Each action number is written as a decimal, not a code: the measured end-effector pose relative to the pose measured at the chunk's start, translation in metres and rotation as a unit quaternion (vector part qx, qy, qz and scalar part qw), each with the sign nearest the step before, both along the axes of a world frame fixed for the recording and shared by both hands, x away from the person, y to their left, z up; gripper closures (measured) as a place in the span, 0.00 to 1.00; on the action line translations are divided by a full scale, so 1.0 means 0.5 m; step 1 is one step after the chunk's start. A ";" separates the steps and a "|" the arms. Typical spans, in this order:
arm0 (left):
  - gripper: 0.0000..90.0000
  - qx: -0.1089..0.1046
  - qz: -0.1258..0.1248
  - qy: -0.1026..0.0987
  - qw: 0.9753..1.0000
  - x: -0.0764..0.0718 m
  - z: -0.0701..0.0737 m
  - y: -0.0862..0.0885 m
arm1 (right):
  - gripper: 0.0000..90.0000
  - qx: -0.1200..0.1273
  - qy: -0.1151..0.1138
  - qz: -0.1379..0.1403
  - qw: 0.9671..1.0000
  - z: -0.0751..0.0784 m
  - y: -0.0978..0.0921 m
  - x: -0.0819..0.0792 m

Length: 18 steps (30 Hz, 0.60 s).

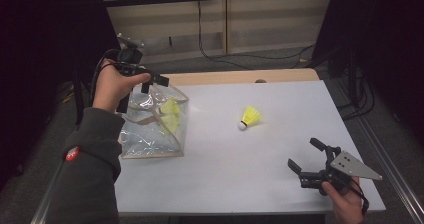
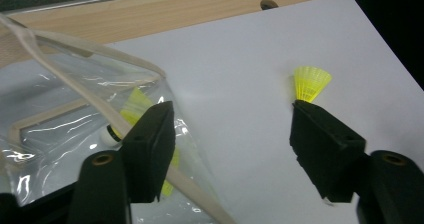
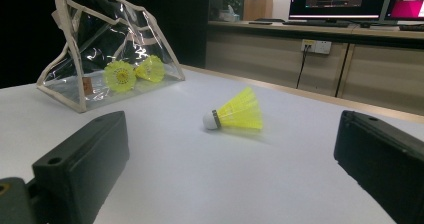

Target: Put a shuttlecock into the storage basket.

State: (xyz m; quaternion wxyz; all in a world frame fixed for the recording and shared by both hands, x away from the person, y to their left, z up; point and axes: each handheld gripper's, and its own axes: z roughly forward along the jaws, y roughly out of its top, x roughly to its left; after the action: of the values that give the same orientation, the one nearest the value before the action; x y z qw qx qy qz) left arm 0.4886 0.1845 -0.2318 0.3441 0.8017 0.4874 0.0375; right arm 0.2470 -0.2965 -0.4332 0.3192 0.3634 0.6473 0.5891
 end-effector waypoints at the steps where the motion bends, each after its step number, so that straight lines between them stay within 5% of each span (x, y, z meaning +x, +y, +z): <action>1: 0.33 0.002 -0.004 0.001 1.000 -0.001 0.000 -0.003 | 0.01 0.000 0.000 0.000 1.000 0.000 0.000 0.000; 18: 0.21 0.009 -0.040 0.003 0.999 -0.017 -0.009 -0.053 | 0.01 -0.002 0.000 0.002 1.000 0.001 0.000 -0.001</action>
State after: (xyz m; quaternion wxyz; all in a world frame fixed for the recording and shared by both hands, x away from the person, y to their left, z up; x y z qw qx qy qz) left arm 0.4801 0.1582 -0.2361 0.3370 0.8234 0.4559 0.0259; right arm 0.2464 -0.2966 -0.4328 0.3193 0.3615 0.6489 0.5884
